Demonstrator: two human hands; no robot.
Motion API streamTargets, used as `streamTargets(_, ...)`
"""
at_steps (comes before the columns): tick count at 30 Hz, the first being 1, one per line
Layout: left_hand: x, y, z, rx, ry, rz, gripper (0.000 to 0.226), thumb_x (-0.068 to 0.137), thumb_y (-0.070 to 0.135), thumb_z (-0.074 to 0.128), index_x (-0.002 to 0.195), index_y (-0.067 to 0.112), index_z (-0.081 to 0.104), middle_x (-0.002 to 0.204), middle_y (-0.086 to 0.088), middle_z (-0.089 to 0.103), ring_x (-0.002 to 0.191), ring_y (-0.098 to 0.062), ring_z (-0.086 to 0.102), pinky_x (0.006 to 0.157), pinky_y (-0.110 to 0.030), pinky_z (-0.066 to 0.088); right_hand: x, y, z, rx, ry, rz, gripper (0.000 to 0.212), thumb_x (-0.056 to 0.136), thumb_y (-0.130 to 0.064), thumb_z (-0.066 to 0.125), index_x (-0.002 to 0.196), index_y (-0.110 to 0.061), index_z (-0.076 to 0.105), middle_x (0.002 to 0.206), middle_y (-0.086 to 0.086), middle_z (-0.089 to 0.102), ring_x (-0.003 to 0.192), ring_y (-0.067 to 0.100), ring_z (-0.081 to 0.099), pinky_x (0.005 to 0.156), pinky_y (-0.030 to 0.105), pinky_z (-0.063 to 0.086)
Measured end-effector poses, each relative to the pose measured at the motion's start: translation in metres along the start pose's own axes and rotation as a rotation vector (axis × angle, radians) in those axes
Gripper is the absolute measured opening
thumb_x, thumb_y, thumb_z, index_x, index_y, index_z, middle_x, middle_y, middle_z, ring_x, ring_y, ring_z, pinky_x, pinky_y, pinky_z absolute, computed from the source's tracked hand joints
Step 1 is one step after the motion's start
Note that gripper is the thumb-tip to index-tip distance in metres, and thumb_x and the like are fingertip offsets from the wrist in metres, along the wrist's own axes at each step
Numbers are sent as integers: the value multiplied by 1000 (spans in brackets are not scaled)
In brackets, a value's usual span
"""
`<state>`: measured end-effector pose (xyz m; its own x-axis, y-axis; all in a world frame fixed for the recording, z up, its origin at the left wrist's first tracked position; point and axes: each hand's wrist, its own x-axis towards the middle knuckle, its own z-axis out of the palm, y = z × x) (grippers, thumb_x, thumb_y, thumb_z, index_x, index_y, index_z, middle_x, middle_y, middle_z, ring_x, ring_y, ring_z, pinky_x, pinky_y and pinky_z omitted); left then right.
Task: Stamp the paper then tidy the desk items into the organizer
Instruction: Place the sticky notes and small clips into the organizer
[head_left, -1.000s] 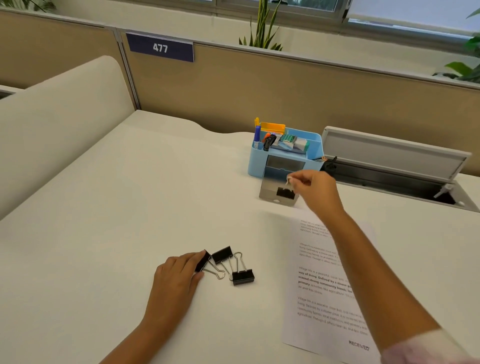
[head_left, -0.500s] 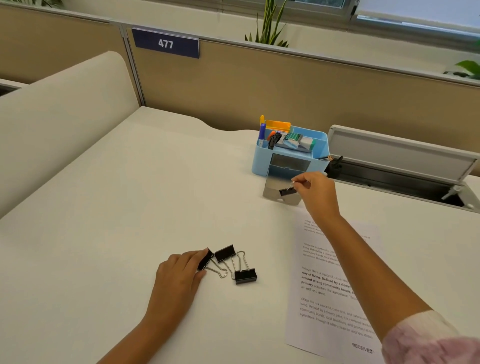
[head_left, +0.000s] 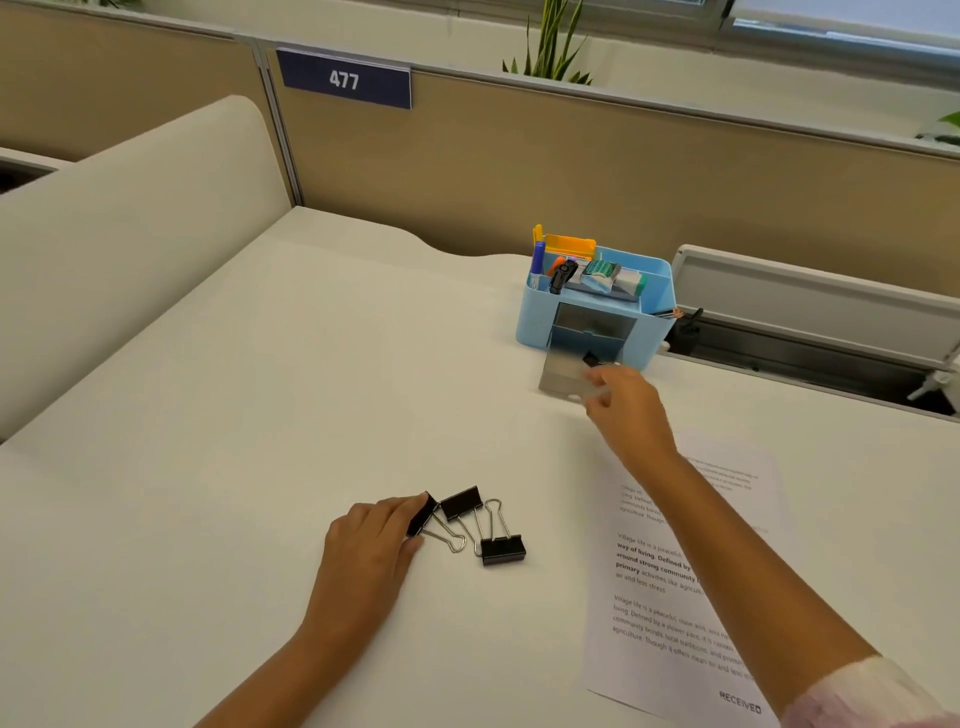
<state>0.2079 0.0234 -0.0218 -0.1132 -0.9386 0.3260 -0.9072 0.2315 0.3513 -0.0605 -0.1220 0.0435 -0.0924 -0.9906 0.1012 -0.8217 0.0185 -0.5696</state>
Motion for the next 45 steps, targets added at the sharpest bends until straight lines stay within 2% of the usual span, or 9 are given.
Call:
streamTargets(3,-1,1,-2,-10,-22,-16,42,82,32,38,113,18,62,100,7,68,81,-20,59,72,-33,46,-42,-4,8,39,-119,-101,23,86,-15,62,108,-22,63,117,-2,57,78,2,57,79,24,49)
streamTargets(7,-2,-1,-3,-89,-31,-74,38,83,29,46,114,15,63,98,3,68,87,-15,52,75,-33,44,-103,-13,17,123,-302,-130,18,84,-26,64,102,-25,64,108,-6,57,90,5,59,87,29,49)
streamTargets(11,2,-7,-5,-255,31,-211,30,89,14,56,118,15,59,103,0,66,86,-19,56,78,-30,40,-154,-11,31,51,-398,-272,36,83,-40,62,118,-31,57,123,-16,50,113,-2,46,90,-1,27)
streamTargets(15,27,0,-6,-358,106,-257,33,87,13,59,120,15,58,105,2,64,82,-13,54,76,-24,37,-171,-4,41,19,-331,-304,41,87,-41,55,127,-35,49,133,-22,41,123,-6,34,88,-5,14)
streamTargets(22,121,55,14,-405,75,-98,34,90,24,55,123,15,54,107,-4,63,86,-15,54,76,-23,38,-177,-5,53,83,-180,-277,27,88,-28,58,114,-26,62,121,-14,54,112,-4,44,92,3,28)
streamTargets(32,224,106,52,-304,-115,-208,54,88,41,52,136,18,40,130,-13,53,120,-28,45,95,-39,43,-176,-3,54,214,-118,-246,23,85,-25,60,107,-24,66,116,-17,57,108,-10,45,95,3,30)
streamTargets(38,193,69,51,-255,-104,-156,40,94,33,46,129,15,50,129,-8,56,122,-26,43,101,-38,36,-177,0,53,212,-129,-254,24,88,-24,58,110,-23,65,118,-16,57,110,-8,45,94,5,31)
streamTargets(43,123,25,34,-383,-107,-129,31,93,28,48,121,16,57,121,-3,61,117,-22,48,97,-33,37,-170,-1,52,65,-101,-349,22,83,-19,64,105,-20,66,107,-8,64,101,6,57,81,15,46)
streamTargets(45,96,10,26,-401,-119,-134,31,92,30,50,119,17,58,118,0,62,114,-19,51,95,-29,37,-164,-1,50,67,-109,-322,21,86,-21,61,107,-20,64,107,-9,62,101,5,53,83,11,40)
